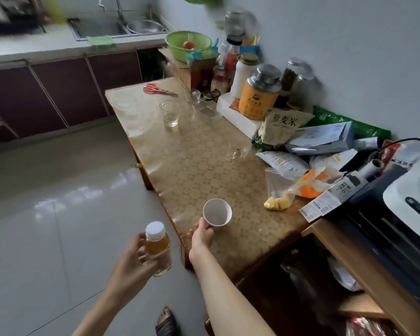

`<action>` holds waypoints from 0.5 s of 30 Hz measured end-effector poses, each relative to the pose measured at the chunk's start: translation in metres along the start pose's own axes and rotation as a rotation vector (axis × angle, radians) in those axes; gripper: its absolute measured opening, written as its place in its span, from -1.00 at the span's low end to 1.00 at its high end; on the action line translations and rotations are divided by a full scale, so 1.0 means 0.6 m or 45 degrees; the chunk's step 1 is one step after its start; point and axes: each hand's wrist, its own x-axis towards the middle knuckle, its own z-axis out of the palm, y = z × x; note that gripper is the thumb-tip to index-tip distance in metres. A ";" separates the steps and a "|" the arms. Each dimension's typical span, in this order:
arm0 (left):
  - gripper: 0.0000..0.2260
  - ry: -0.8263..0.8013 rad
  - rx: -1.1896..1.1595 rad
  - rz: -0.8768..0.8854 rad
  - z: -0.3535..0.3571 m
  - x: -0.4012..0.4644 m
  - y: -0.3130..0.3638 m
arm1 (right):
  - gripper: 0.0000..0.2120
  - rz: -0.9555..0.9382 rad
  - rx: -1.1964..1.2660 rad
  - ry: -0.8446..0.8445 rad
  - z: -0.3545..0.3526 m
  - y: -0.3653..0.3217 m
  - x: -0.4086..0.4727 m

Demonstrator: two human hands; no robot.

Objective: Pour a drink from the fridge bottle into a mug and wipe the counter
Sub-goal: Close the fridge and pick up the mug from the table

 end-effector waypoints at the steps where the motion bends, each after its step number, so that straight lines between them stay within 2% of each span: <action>1: -0.59 -0.019 0.002 0.000 -0.002 0.010 0.000 | -0.67 -0.070 -0.124 0.041 -0.001 0.002 0.002; 4: -0.57 -0.054 -0.013 0.004 -0.009 0.029 -0.001 | -0.60 -0.294 -0.584 0.102 -0.032 -0.002 -0.004; 7: -0.54 -0.059 -0.006 0.037 -0.019 0.038 0.001 | -0.71 -0.525 -1.029 -0.098 -0.079 -0.027 -0.011; 10: -0.51 -0.052 -0.002 0.075 -0.028 0.039 0.006 | -0.72 -0.744 -1.511 -0.295 -0.121 -0.064 -0.021; 12: -0.49 -0.012 -0.009 0.093 -0.032 0.027 0.010 | -0.62 -0.875 -1.739 -0.373 -0.138 -0.086 -0.037; 15: -0.53 0.077 0.005 0.142 -0.042 -0.006 0.019 | -0.41 -1.090 -1.892 -0.493 -0.147 -0.109 -0.069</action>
